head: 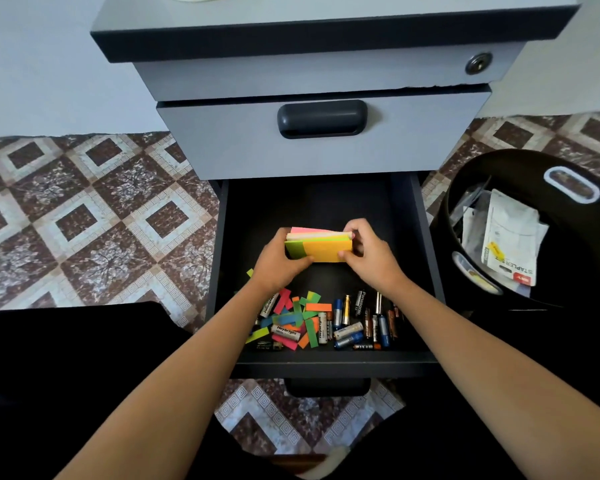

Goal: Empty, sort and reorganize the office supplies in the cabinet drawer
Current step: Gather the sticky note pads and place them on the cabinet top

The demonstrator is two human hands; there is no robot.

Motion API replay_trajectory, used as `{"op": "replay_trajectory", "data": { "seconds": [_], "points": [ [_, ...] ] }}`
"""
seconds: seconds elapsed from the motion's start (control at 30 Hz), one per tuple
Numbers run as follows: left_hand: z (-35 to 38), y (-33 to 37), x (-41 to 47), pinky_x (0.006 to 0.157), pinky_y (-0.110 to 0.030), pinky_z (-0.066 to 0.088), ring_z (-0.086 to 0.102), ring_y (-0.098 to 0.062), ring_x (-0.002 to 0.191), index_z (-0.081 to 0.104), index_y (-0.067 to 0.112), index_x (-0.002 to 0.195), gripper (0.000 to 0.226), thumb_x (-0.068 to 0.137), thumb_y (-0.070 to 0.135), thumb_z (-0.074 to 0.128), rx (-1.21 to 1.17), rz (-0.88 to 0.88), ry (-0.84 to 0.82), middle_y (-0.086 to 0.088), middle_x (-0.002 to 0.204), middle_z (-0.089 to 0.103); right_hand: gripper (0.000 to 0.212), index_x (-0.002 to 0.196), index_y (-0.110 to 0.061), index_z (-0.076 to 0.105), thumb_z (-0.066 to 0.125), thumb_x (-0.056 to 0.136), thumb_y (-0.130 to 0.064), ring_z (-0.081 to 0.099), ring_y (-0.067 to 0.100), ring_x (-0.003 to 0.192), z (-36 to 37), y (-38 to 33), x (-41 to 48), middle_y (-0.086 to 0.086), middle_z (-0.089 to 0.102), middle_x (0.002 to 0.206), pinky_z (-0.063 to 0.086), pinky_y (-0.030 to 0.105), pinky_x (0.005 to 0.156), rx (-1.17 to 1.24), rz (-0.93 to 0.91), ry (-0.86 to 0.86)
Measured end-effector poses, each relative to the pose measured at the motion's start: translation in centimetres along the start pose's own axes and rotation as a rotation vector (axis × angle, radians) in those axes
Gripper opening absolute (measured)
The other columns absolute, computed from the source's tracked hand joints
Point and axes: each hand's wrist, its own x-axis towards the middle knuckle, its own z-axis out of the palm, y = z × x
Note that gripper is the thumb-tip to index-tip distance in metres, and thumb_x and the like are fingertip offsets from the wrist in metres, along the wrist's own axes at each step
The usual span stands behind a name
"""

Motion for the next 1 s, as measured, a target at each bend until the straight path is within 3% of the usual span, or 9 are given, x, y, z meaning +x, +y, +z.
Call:
{"op": "replay_trajectory", "data": {
  "seconds": [0.1, 0.23, 0.33, 0.5, 0.63, 0.77, 0.87, 1.0],
  "points": [
    [0.9, -0.3, -0.3, 0.081, -0.023, 0.04, 0.049, -0.011, 0.103, 0.041, 0.014, 0.128, 0.057, 0.08, 0.019, 0.071, -0.021, 0.011, 0.061, 0.003, 0.111, 0.051, 0.034, 0.112, -0.022, 0.041, 0.06, 0.088, -0.007, 0.06, 0.022, 0.098, 0.4, 0.2, -0.1, 0.004, 0.058, 0.108, 0.052, 0.036, 0.081, -0.058, -0.024, 0.02],
    [1.3, -0.3, -0.5, 0.082, -0.024, 0.04, 0.047, -0.01, 0.103, 0.032, 0.014, 0.134, 0.065, 0.081, 0.016, 0.07, -0.093, -0.02, 0.078, 0.004, 0.115, 0.046, 0.058, 0.138, -0.022, 0.026, 0.056, 0.091, -0.008, 0.056, 0.015, 0.083, 0.8, 0.2, -0.2, 0.002, 0.051, 0.111, 0.044, 0.018, 0.063, -0.089, -0.009, -0.005],
    [1.3, -0.6, -0.4, 0.087, -0.027, 0.044, 0.049, -0.013, 0.108, 0.034, 0.014, 0.134, 0.063, 0.082, 0.019, 0.069, -0.083, -0.026, 0.095, -0.001, 0.122, 0.049, 0.073, 0.147, -0.028, 0.013, 0.056, 0.092, -0.006, 0.057, 0.015, 0.089, 1.1, 0.6, -0.7, -0.002, 0.046, 0.115, 0.048, 0.025, 0.074, -0.056, -0.016, -0.033],
    [1.7, -1.0, -1.1, 0.065, -0.016, 0.042, 0.055, -0.013, 0.093, 0.038, 0.013, 0.128, 0.049, 0.087, 0.021, 0.064, -0.011, -0.076, 0.057, -0.002, 0.109, 0.054, 0.071, 0.146, -0.031, 0.024, 0.058, 0.09, -0.005, 0.047, 0.016, 0.118, 1.6, 1.3, -1.2, 0.007, 0.045, 0.135, 0.037, 0.019, 0.093, -0.118, -0.096, -0.03],
    [1.9, -1.3, -1.0, 0.076, -0.02, 0.04, 0.054, -0.012, 0.099, 0.047, 0.012, 0.122, 0.037, 0.088, 0.018, 0.062, 0.049, -0.072, 0.05, -0.005, 0.115, 0.059, 0.069, 0.146, -0.03, 0.026, 0.058, 0.09, -0.006, 0.053, 0.02, 0.11, 1.6, 1.7, -1.2, 0.008, 0.048, 0.126, 0.046, 0.027, 0.09, -0.201, -0.127, -0.023],
    [1.6, -0.8, -0.7, 0.085, -0.022, 0.041, 0.053, -0.018, 0.112, 0.043, 0.011, 0.132, 0.049, 0.087, 0.02, 0.063, 0.064, -0.044, 0.056, -0.006, 0.123, 0.056, 0.071, 0.147, -0.028, 0.021, 0.057, 0.09, -0.007, 0.054, 0.024, 0.109, 1.7, 1.3, -0.5, 0.012, 0.046, 0.13, 0.049, 0.036, 0.088, -0.241, -0.105, -0.026],
    [1.2, -0.6, -0.7, 0.084, -0.026, 0.044, 0.053, -0.02, 0.11, 0.033, 0.011, 0.139, 0.059, 0.089, 0.022, 0.062, 0.052, -0.071, 0.041, -0.008, 0.124, 0.054, 0.073, 0.147, -0.03, 0.02, 0.059, 0.089, -0.007, 0.051, 0.024, 0.113, 1.6, 1.1, -0.3, 0.011, 0.045, 0.134, 0.047, 0.037, 0.093, -0.185, -0.067, -0.047],
    [0.5, -0.4, -1.4, 0.077, -0.022, 0.044, 0.051, -0.009, 0.099, 0.024, 0.017, 0.144, 0.068, 0.089, 0.021, 0.063, -0.023, -0.042, 0.035, -0.001, 0.119, 0.054, 0.072, 0.144, -0.033, 0.022, 0.06, 0.089, -0.008, 0.054, 0.017, 0.1, 1.0, 0.3, -0.5, 0.003, 0.047, 0.126, 0.05, 0.03, 0.081, -0.059, -0.052, -0.03]
  ]
}}
